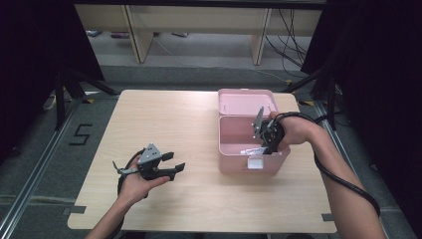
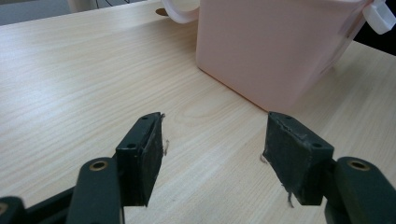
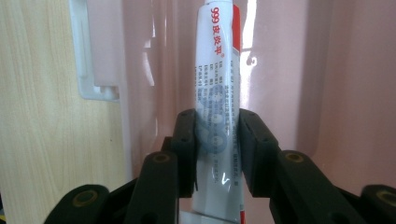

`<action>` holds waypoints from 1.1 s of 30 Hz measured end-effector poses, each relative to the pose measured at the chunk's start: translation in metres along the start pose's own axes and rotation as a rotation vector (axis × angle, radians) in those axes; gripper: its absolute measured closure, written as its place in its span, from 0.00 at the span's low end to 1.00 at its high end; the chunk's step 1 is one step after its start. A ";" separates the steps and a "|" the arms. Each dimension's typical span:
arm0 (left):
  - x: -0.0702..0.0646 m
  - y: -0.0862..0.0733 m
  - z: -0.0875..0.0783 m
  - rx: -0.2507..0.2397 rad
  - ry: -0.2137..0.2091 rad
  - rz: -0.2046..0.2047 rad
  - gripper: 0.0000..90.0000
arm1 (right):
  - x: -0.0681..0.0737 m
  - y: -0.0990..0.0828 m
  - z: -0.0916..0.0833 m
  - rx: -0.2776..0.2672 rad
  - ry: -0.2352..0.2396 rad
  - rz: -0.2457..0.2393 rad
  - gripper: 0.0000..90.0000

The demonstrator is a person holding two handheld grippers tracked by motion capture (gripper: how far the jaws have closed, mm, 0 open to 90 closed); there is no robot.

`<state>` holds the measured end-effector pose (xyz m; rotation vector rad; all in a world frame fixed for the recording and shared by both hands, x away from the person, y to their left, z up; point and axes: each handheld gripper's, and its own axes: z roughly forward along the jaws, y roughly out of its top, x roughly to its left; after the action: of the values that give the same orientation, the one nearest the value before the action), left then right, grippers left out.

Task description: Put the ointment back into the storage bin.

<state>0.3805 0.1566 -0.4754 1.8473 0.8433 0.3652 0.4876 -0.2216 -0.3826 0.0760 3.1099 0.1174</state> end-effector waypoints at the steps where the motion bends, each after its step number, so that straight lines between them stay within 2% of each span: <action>1: 0.000 0.000 0.000 0.000 0.000 0.000 0.41 | 0.000 0.000 0.000 0.006 0.000 0.007 0.79; 2: 0.000 0.000 0.000 0.002 -0.001 0.000 0.41 | -0.004 0.000 0.001 0.001 -0.015 -0.054 0.79; 3: 0.000 0.000 0.000 0.005 0.007 0.001 0.41 | -0.001 -0.001 0.001 0.014 -0.006 0.003 0.79; 7: 0.000 0.000 0.000 0.000 -0.001 0.001 0.41 | -0.001 -0.001 0.003 0.011 0.007 0.019 0.79; 8: 0.000 0.000 0.000 0.001 -0.001 0.002 0.41 | 0.000 -0.001 0.002 0.024 0.006 0.038 0.79; 9: 0.000 0.000 0.000 0.001 -0.001 0.002 0.41 | 0.000 -0.001 0.003 0.025 0.007 0.035 0.79; 10: 0.000 0.000 0.001 0.000 0.001 0.002 0.41 | -0.002 -0.001 0.004 0.011 0.013 0.004 0.79; 13: -0.001 -0.001 0.001 0.005 0.004 0.001 0.41 | -0.005 -0.001 0.006 0.014 0.000 -0.037 0.79; 15: -0.001 -0.001 0.001 0.007 0.004 0.000 0.41 | -0.006 -0.001 0.008 0.016 0.002 -0.040 0.79; 16: -0.001 -0.001 0.001 0.008 0.004 -0.001 0.41 | -0.004 -0.001 0.008 0.024 0.001 -0.011 0.79; 18: -0.001 -0.001 0.001 0.006 0.003 -0.001 0.41 | -0.005 -0.001 0.009 0.022 -0.001 -0.017 0.79; 20: -0.001 -0.001 0.001 0.005 0.004 0.001 0.41 | -0.005 -0.001 0.010 0.031 0.002 -0.002 0.79; 23: -0.001 -0.001 0.000 0.004 0.006 0.000 0.41 | -0.005 -0.001 0.010 0.031 0.003 -0.005 0.79; 25: -0.001 -0.001 0.000 0.005 0.007 0.000 0.41 | -0.007 0.000 0.012 0.017 0.002 -0.045 0.79; 26: -0.001 -0.001 0.000 0.005 0.006 -0.002 0.41 | -0.005 0.000 0.012 0.016 0.009 -0.011 0.79; 28: 0.000 -0.001 0.000 0.007 0.005 0.000 0.41 | -0.003 0.000 0.013 0.017 0.030 0.021 0.79; 31: -0.001 -0.001 0.001 0.007 0.004 -0.001 0.41 | -0.006 -0.001 0.013 0.025 0.007 -0.012 0.79; 33: -0.001 -0.001 0.001 0.007 0.003 0.000 0.40 | -0.004 0.000 0.013 0.010 0.020 0.014 0.79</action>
<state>0.3798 0.1557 -0.4767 1.8533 0.8480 0.3657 0.4921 -0.2213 -0.3957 0.0974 3.1306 0.1040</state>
